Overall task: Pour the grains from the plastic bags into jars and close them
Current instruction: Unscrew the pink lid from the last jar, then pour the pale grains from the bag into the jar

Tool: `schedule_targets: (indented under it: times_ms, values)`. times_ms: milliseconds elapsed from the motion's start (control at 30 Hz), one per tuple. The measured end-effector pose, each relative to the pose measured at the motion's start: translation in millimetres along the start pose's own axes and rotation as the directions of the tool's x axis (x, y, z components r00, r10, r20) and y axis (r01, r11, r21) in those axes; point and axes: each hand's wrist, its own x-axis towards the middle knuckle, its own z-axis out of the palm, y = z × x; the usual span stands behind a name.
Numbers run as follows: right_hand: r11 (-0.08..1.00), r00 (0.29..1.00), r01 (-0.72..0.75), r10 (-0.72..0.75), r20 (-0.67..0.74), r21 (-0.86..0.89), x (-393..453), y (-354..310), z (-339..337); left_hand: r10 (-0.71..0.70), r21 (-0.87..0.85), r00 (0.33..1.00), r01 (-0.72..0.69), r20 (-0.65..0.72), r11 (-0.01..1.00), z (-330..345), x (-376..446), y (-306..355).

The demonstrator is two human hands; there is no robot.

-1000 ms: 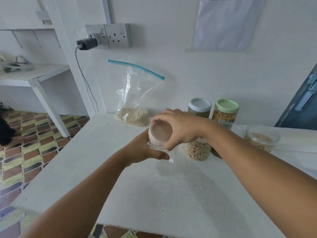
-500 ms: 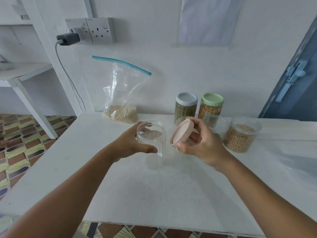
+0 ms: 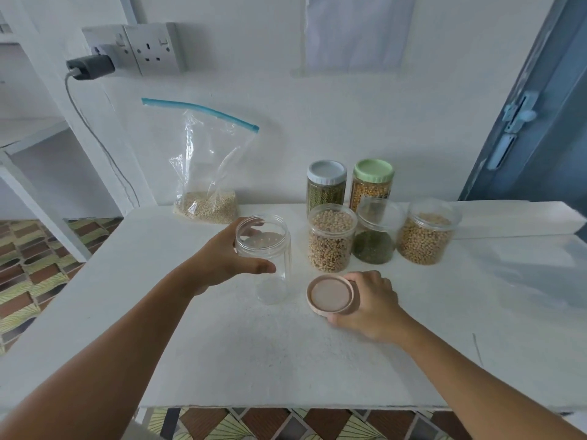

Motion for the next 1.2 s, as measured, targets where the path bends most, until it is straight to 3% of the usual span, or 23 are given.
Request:
schedule_targets:
  times_ms: [233,333,433,533,667,833,933,1033,1100,1200]
  values:
    - [0.992,0.995,-0.084,0.088,0.046,-0.098,-1.5,-4.6,-3.6,0.003,-0.047,1.0,-0.003,-0.006,0.999,7.2,2.8,3.0]
    - [0.999,0.993,-0.013,0.017,-0.12,0.031,-3.9,-16.1,-8.3,0.007,-0.049,1.0,-0.006,0.009,0.999,6.9,4.9,3.2]
    - [0.962,0.943,0.183,-0.113,-0.314,0.201,1.8,-46.5,-23.2,0.016,-0.057,1.0,-0.015,0.022,0.998,6.5,5.1,3.1]
    - [0.944,0.939,0.287,-0.243,-0.245,0.163,15.4,-91.7,-43.4,0.026,-0.056,0.999,-0.024,0.038,0.998,4.5,4.9,5.4]
    - [0.954,0.96,0.279,-0.275,-0.049,0.108,34.3,-131.2,-59.1,0.028,-0.05,0.996,-0.024,0.086,0.998,-1.1,4.6,8.9]
    - [0.957,0.967,0.256,-0.252,-0.042,0.139,40.2,-135.2,-60.3,0.051,-0.022,0.991,-0.048,0.124,0.999,-4.9,5.8,11.8]
    - [0.961,0.966,0.258,-0.255,-0.037,0.103,44.4,-135.1,-63.4,0.025,0.051,0.977,-0.037,0.214,0.998,-15.6,10.4,12.4]
    - [0.953,0.967,0.237,-0.251,0.052,0.188,54.2,-137.9,-73.8,-0.129,0.262,0.933,0.039,0.337,0.964,-47.7,19.6,14.1]
    - [0.926,0.968,0.224,-0.249,0.043,0.305,69.0,-143.0,-84.9,-0.187,0.378,0.939,0.068,0.288,0.923,-77.3,32.6,21.9]
    - [0.911,0.971,0.24,-0.224,-0.086,0.336,108.2,-156.4,-100.4,-0.092,0.505,0.988,0.019,0.12,0.863,-117.7,66.1,40.2]
